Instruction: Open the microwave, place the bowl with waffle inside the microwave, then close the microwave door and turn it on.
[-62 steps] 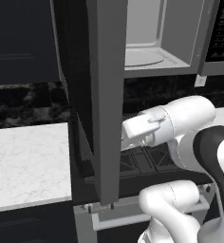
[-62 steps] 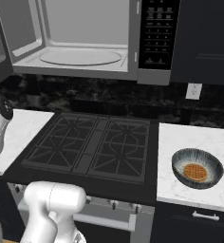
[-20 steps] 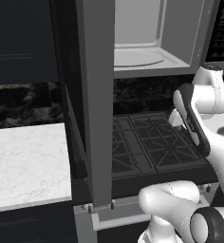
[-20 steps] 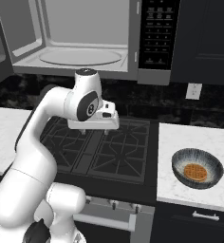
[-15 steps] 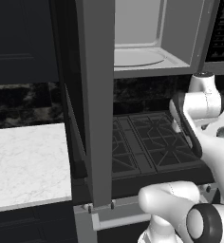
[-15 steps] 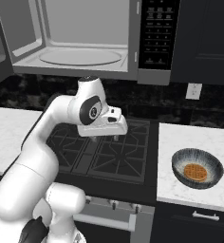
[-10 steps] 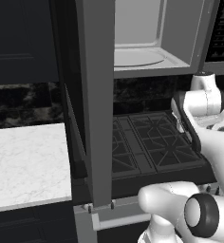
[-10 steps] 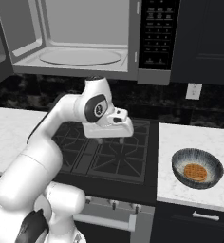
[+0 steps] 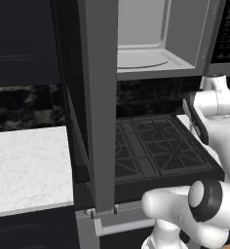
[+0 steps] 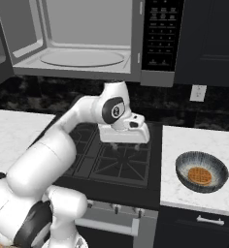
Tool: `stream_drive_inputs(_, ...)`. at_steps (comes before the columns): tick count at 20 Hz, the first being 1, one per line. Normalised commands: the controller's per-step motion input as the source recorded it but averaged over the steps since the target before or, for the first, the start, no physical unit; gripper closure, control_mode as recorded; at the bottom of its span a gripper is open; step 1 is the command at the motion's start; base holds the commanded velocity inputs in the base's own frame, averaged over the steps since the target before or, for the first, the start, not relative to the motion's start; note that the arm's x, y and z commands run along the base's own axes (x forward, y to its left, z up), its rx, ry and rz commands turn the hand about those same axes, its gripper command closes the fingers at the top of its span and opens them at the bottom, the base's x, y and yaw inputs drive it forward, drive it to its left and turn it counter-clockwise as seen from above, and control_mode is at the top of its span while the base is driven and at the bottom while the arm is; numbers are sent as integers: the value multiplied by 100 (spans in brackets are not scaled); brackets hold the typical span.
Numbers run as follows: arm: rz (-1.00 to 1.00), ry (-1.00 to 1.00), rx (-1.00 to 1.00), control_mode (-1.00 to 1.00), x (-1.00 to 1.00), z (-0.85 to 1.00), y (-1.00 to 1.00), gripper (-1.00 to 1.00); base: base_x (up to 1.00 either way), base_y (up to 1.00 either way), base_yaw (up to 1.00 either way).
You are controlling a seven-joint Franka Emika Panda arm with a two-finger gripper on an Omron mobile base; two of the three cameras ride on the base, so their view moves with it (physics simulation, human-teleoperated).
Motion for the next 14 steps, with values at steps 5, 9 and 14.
stream_drive_inputs(5,-8,7,0,-100,62,-24,-65,-100,0,0,0)
stream_drive_inputs(9,-4,4,0,-100,62,-14,-77,-100,0,0,0)
stream_drive_inputs(14,-3,1,4,-100,46,-23,-82,-100,0,0,0)
